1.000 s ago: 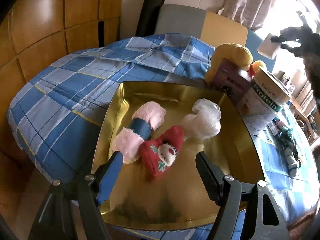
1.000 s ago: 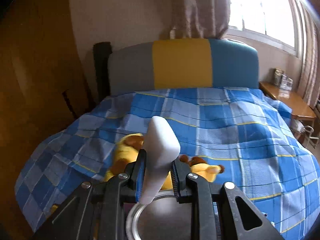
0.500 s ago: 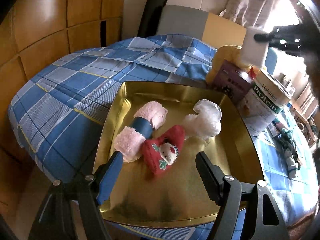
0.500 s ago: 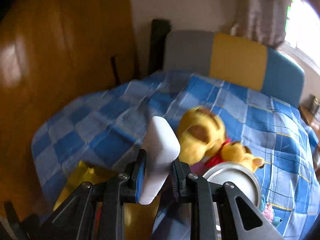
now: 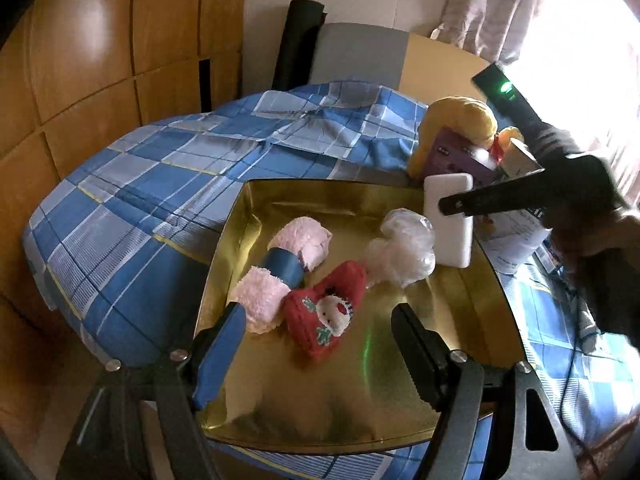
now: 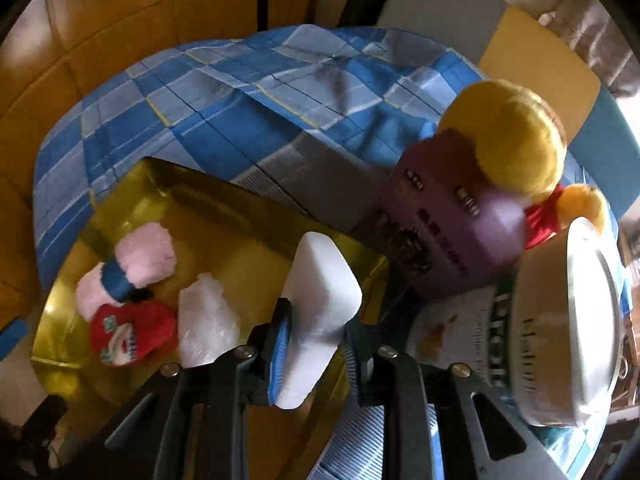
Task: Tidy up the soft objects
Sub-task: 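Lower the white sponge onto the gold tray and open the right gripper, then move both tools back toward the remaining pile on the bed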
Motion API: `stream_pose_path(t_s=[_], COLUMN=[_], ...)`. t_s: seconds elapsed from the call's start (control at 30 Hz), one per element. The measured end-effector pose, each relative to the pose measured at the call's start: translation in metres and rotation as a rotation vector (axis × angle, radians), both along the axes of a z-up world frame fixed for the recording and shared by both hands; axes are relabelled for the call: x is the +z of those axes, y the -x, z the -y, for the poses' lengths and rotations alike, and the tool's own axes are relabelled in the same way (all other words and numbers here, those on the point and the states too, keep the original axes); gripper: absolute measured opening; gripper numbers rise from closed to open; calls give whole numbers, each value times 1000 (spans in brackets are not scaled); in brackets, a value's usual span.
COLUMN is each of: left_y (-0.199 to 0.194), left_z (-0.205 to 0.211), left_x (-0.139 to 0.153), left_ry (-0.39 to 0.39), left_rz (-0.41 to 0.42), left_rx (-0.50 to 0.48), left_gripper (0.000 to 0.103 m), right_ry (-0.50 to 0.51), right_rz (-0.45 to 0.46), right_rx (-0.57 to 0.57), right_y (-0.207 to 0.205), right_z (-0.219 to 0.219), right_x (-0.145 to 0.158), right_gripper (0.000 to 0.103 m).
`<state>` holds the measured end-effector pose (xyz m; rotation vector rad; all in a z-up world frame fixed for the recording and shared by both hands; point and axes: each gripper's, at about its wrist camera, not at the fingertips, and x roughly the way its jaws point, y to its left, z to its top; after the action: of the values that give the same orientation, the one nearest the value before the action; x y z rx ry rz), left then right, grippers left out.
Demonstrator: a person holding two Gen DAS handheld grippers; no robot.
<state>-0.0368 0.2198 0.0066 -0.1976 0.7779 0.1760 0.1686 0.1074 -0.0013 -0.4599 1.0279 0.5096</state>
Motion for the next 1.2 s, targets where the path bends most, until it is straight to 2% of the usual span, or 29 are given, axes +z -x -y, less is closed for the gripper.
stream_pose_path(t_s=[0.1,0.27,0.33,0.5,0.63,0.83,0.93,1.07,1.2], left_y=[1,2,2,4,5,9,11,12,12], left_z=[2,4,5,9,12,21,27,35,45], left_x=[1,0,1,3,5,9,11,11,13], left_ry=[-10,-16,-18,-34,-48,-70,-80,-95,-107], left_rz=[5,5,6,14,23,37,42,46,50], left_rx=[-4,-9,-12,-16,-23,-40,-52,-69,-97], left_gripper=[76,76,76,76,77,77,77,78,78], right_ry=[-11,-68,-95,-166,-205,-250,-258,-251,-232], right_rz=[-1,-3,11,56,112,162,218,359,504], right_rx=[-31,-63,-71,-81,-75,-59,-55,-68,-152], right_y=[-4,-4,-3,2,11,29,45,68,87], right_z=[3,10,12,14,16,25,37,61,97], right_x=[-10,-5,3,23,40,56,64,79,93], right_gripper=[26,28,37,44,59,61,61,61,61])
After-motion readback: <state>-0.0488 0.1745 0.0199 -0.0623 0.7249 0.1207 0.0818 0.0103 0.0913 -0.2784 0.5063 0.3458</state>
